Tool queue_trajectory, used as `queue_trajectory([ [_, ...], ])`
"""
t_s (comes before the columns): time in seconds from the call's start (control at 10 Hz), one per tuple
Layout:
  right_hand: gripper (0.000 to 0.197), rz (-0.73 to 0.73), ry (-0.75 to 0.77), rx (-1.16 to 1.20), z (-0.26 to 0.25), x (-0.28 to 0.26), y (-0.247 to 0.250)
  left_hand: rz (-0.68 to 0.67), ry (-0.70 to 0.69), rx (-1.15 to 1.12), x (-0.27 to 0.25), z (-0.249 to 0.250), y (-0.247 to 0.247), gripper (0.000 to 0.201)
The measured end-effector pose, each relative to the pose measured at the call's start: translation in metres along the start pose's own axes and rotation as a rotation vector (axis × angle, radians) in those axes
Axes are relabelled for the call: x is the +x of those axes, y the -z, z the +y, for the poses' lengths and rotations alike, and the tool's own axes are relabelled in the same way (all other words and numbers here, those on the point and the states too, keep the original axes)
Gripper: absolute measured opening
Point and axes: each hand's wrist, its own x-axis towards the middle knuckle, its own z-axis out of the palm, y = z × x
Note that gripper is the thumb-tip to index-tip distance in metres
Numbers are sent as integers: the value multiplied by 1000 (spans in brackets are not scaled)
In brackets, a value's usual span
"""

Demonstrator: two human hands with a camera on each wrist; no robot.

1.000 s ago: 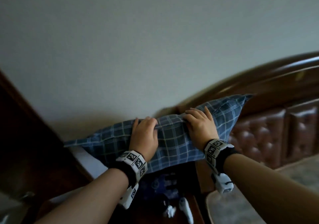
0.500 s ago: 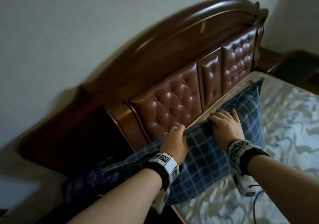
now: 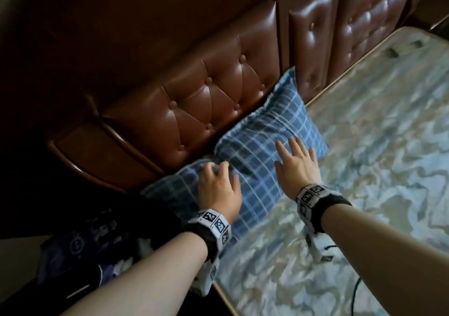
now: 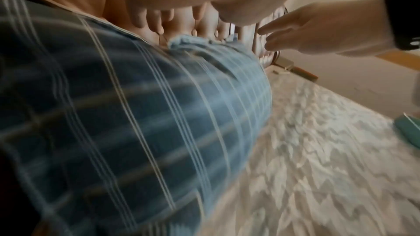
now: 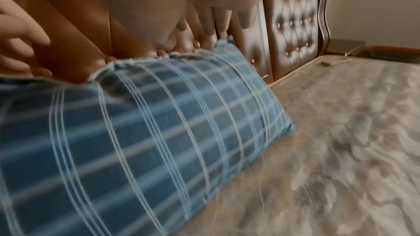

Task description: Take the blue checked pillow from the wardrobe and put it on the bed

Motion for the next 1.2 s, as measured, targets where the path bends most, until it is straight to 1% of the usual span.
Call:
queue_trajectory([
  [0.1,60,-105,-34,32,13,1,-22,-115,16,134,-11,-9,-19,52],
  [0.2,63,-113,24,36,9,11,-37,-220,91,226,-19,-18,-35,69],
  [0.3,64,-120,96,14,-2,22,-53,-238,68,268,-16,-23,-47,82],
  [0.4,67,-155,81,2,-7,34,-76,-229,78,297,-11,-29,-65,90],
  [0.6,65,-233,63,-70,-4,49,-128,-240,83,330,-16,-39,-109,88],
  [0.7,64,-206,72,-81,-6,51,-139,-249,75,337,-14,-42,-114,87],
  [0.9,65,-236,76,-89,-7,49,-145,-276,88,357,-17,-47,-116,86],
  [1.0,64,-276,60,-114,-8,49,-132,-328,102,376,-13,-43,-107,85],
  [1.1,67,-315,36,-105,-14,43,-99,-374,127,354,-11,-31,-76,83],
  [1.2,69,-308,20,-100,-20,34,-61,-341,118,316,-5,-20,-39,76],
])
